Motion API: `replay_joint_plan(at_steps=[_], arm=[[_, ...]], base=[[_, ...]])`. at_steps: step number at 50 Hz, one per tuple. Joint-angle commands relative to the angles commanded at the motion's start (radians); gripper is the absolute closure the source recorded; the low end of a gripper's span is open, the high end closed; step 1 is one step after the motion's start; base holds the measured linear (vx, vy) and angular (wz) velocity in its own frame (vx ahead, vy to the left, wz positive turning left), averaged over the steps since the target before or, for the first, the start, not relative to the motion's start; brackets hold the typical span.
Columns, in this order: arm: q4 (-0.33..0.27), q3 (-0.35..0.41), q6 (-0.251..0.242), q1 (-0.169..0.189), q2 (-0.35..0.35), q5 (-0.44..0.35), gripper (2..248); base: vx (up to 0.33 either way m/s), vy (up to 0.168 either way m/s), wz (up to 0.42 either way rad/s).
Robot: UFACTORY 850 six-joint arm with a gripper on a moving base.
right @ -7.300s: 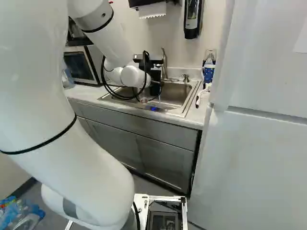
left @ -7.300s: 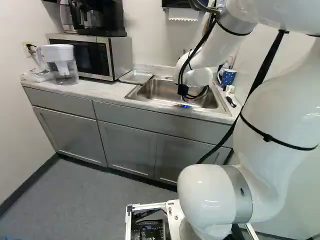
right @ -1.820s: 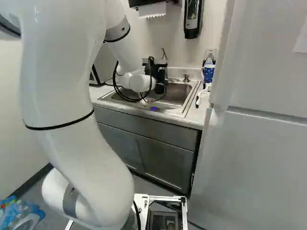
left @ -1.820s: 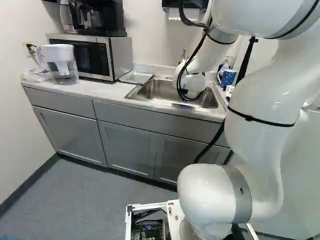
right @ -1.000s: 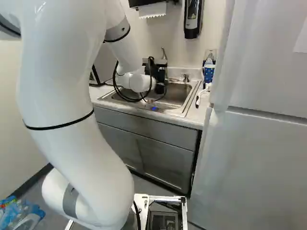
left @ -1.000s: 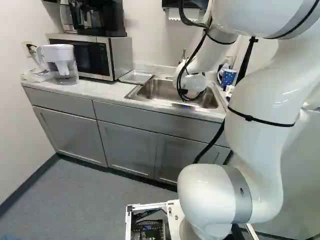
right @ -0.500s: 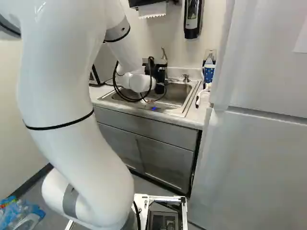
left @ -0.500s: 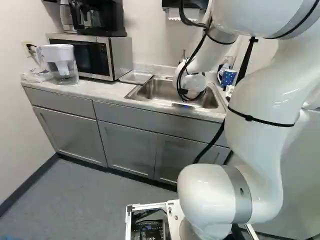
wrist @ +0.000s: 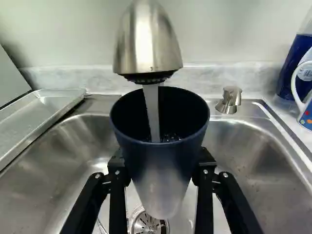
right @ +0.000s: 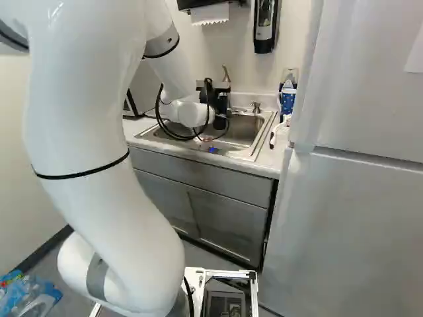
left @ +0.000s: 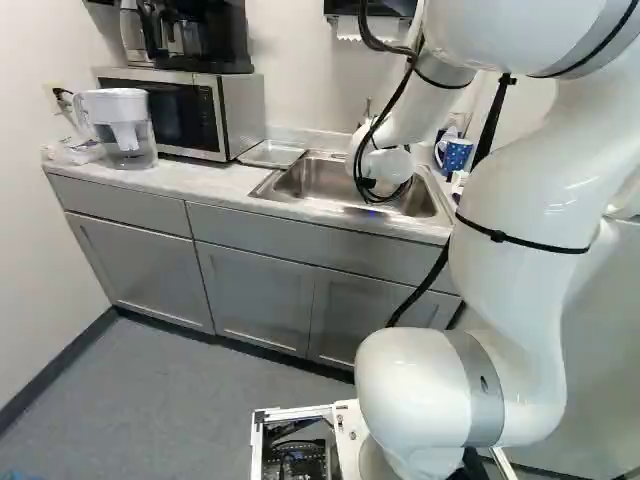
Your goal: Rinse the cup and place it in the tray
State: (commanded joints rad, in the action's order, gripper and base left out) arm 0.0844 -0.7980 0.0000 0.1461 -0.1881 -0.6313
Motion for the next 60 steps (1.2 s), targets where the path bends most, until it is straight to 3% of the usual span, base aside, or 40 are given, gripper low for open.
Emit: replay_joint_plan(at_steps=[60], arm=[[0.000,0.000,0.000,0.000,0.000,0.000,125]], base=[[0.000,0.000,0.000]])
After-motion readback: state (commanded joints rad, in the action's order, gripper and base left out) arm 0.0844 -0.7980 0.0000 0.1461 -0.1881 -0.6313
